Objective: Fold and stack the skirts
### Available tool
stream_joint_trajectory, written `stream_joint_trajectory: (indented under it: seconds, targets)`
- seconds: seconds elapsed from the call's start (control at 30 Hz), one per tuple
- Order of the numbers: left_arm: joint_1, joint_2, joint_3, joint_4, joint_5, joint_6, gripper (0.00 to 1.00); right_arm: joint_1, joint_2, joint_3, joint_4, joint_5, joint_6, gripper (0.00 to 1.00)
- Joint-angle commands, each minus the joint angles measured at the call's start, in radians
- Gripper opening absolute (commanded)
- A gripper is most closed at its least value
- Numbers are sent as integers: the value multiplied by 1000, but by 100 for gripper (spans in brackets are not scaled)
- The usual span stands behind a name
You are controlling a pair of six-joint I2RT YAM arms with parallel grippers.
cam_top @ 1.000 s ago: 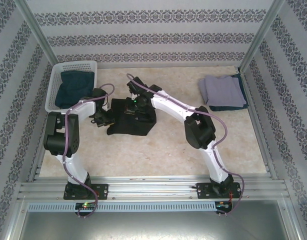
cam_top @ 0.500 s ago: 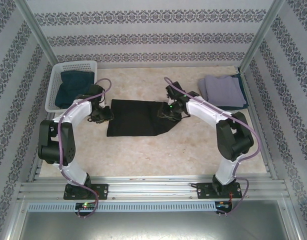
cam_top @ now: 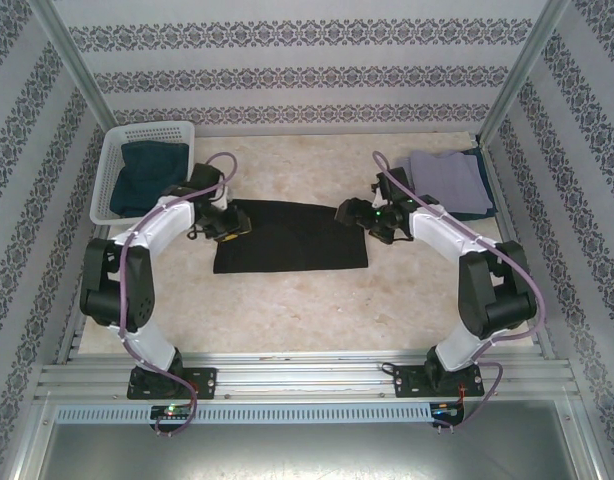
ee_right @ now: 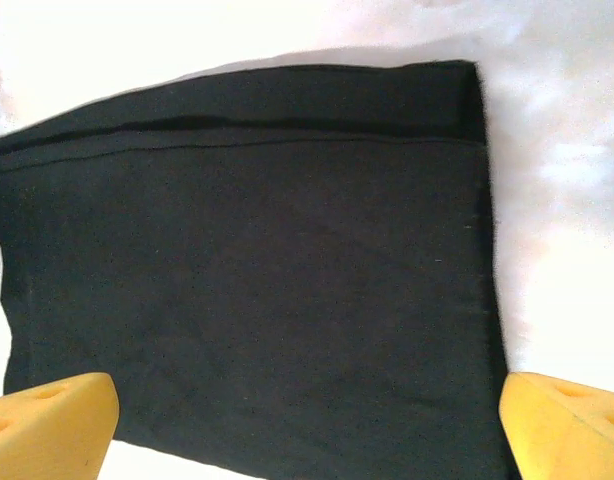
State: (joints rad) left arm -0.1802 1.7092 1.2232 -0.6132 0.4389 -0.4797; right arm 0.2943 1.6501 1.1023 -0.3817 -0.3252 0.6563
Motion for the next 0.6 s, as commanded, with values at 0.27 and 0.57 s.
stream_joint_trajectory:
  seconds: [0.27,0.57]
  targets:
    - [-211,257,179,233,206,-168,36,-137,114,-103,164,-235,-56,85]
    - [-321,464,318,383,341,-262,33,-194,103,-167,164,-335,-66,81]
